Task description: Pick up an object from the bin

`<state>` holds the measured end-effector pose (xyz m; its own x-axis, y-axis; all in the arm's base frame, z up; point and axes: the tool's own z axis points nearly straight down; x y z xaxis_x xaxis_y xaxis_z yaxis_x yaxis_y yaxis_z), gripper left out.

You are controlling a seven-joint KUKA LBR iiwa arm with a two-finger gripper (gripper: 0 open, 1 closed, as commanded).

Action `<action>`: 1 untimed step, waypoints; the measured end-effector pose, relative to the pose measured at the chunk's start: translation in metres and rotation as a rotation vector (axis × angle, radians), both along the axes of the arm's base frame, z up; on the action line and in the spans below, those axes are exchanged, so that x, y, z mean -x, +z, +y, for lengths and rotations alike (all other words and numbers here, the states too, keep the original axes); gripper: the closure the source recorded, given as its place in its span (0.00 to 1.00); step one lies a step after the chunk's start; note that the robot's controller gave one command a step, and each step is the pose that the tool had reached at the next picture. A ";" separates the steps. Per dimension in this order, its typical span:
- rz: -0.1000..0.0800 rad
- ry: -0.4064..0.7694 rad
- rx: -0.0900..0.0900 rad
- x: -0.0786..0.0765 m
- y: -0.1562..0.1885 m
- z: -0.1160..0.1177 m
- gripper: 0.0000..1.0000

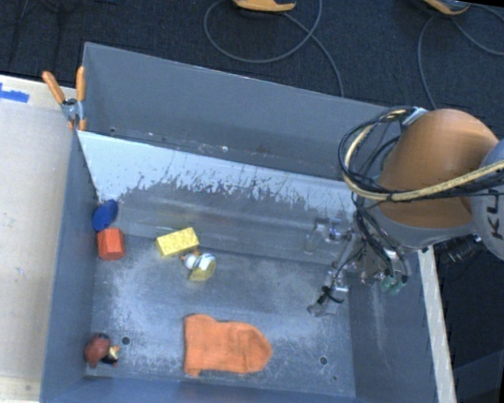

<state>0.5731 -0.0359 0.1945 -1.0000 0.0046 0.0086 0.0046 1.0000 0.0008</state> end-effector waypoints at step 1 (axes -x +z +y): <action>-0.008 0.001 0.001 -0.001 0.005 0.000 0.00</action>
Offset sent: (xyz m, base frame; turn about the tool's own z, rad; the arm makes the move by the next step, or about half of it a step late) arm -0.0231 0.0688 -0.1202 -0.0516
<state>0.5742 -0.0359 0.1991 -1.0000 0.0037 0.0010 0.0037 1.0000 0.0002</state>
